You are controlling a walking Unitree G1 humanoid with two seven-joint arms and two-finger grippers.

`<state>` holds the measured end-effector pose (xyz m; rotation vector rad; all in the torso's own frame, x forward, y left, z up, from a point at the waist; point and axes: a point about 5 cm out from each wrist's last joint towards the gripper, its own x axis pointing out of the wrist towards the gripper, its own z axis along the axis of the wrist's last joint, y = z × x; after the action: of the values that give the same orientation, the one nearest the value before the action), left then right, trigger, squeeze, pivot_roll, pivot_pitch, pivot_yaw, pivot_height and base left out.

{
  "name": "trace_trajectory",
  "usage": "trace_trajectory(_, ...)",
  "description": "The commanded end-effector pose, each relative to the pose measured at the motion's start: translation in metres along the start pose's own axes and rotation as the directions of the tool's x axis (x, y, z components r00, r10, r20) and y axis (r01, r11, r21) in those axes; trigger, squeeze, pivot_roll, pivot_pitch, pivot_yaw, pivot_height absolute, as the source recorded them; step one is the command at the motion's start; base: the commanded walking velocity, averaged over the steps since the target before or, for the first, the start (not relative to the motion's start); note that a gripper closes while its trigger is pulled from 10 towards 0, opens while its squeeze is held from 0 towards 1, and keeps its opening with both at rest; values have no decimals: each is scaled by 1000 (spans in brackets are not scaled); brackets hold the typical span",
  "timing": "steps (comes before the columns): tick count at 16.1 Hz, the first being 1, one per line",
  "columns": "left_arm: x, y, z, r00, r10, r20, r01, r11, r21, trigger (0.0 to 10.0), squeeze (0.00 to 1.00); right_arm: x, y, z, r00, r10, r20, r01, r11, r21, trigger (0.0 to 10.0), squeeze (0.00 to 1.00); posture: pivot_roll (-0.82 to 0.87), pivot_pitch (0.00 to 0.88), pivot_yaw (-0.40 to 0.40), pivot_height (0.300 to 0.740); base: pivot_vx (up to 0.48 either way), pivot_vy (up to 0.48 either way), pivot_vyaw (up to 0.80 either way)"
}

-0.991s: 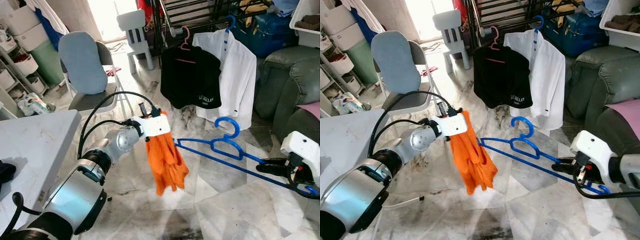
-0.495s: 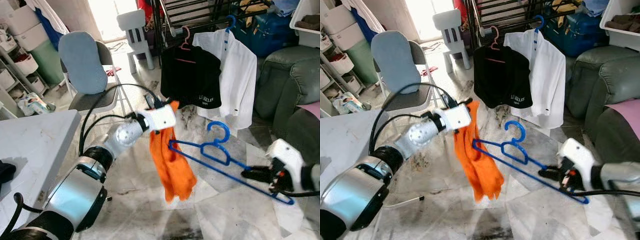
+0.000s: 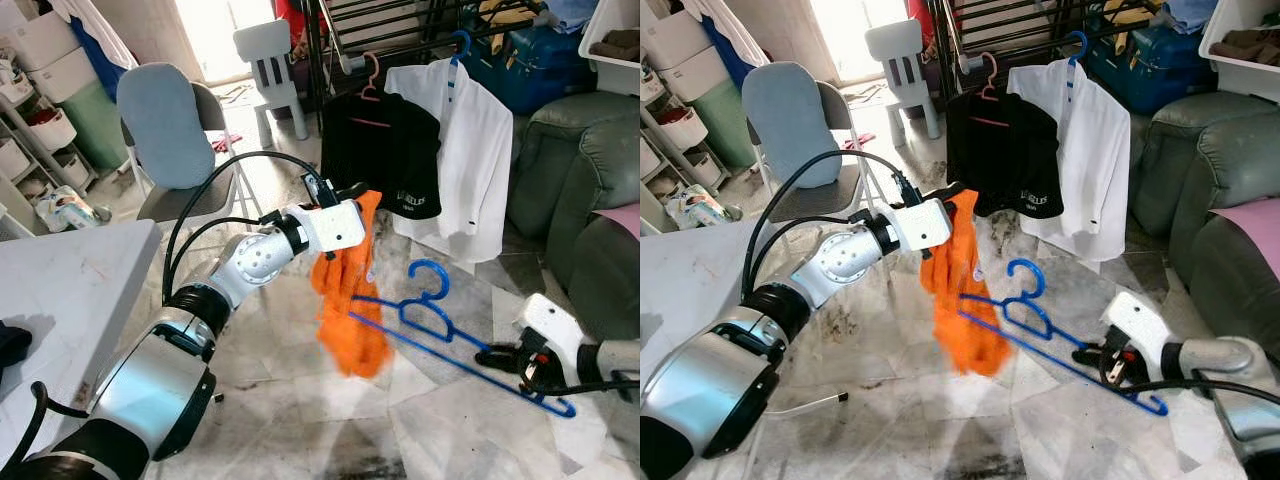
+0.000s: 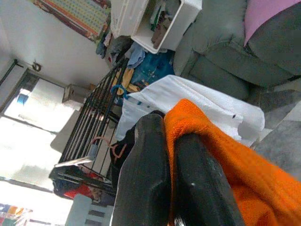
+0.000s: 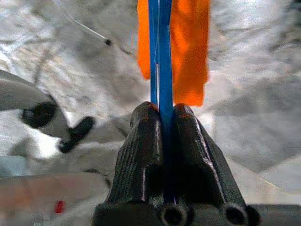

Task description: Hang hanger

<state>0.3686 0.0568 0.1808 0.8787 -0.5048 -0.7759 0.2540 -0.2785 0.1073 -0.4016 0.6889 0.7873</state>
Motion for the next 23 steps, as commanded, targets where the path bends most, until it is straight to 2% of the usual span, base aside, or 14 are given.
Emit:
trace_trajectory(1, -5, 9, -6, 999, 20, -25, -20, 999, 31, 10000, 0, 0, -2, 3, 1000, -18, -8, 18, 999, -27, 10000, 0, -223, 0, 173, 740, 0, 0, 0)
trace_trajectory(5, -5, 4, -2, 1000, -7, 4, 7, 1000, -11, 10000, 0, 0, -8, 18, 998, -48, 42, 51, 996, -69, 10000, 0, -230, 0, 177, 740, 0, 0, 0)
trace_trajectory(6, 3, -5, 11, 995, -34, 89, 40, 997, -71, 10000, 0, 14, -7, 19, 998, -34, 53, 37, 998, -58, 10000, 0, -229, 0, 177, 740, 0, 0, 0)
trace_trajectory(8, 9, -11, 23, 987, -54, 151, 76, 987, -144, 10000, 0, 25, -8, 24, 996, -39, 84, 41, 999, -31, 10000, 0, -225, 0, 172, 740, 0, 0, 0)
trace_trajectory(9, 14, -24, 35, 967, -125, 224, 180, 953, -243, 10000, 0, 36, -10, 31, 992, -69, 110, 72, 997, -24, 10000, 0, -220, 0, 169, 740, 0, 0, 0)
trace_trajectory(10, 14, -26, 36, 963, -134, 232, 192, 950, -248, 10000, 0, 37, -10, 32, 991, -71, 112, 74, 997, -25, 10000, 0, -219, 0, 168, 740, 0, 0, 0)
trace_trajectory(11, 16, -32, 40, 956, -150, 250, 226, 923, -310, 10000, 0, 40, -14, 38, 987, -109, 117, 115, 992, -45, 10000, 0, -215, 0, 165, 740, 0, 0, 0)
trace_trajectory(13, 14, -37, 33, 962, -177, 207, 231, 932, -278, 10000, 0, 38, -19, 45, 981, -141, 130, 151, 986, -70, 10000, 0, -215, 0, 164, 740, 0, 0, 0)
trace_trajectory(15, 5, -35, 13, 978, -192, 81, 203, 964, -172, 10000, 0, 32, -12, 44, 992, -72, 104, 84, 990, -116, 10000, 0, -220, 0, 165, 740, 0, 0, 0)
trace_trajectory(17, 3, -31, 7, 983, -178, 52, 185, 961, -206, 10000, 0, 30, -6, 40, 996, -19, 90, 31, 992, -124, 10000, 0, -227, 0, 167, 740, 0, 0, 0)
trace_trajectory(18, 2, -19, 2, 988, -156, -2, 152, 962, -229, 10000, 0, 22, 7, 28, 994, 97, 42, -90, 986, -140, 10000, 0, -225, 0, 166, 740, 0, 0, 0)
trace_trajectory(19, 1, -16, 0, 988, -152, -26, 142, 963, -228, 10000, 0, 18, 8, 25, 993, 110, 31, -105, 984, -144, 10000, 0, -226, 0, 166, 740, 0, 0, 0)
trace_trajectory(20, 2, -13, -4, 990, -126, -57, 110, 967, -229, 10000, 0, 11, -3, 32, 996, 34, 77, -23, 990, -142, 10000, 0, -231, 0, 168, 740, 0, 0, 0)
trace_trajectory(23, 2, -18, -8, 984, -140, -106, 114, 968, -222, 10000, 0, -1, -17, 47, 989, -36, 146, 57, 988, -144, 10000, 0, -231, 0, 169, 740, 0, 0, 0)
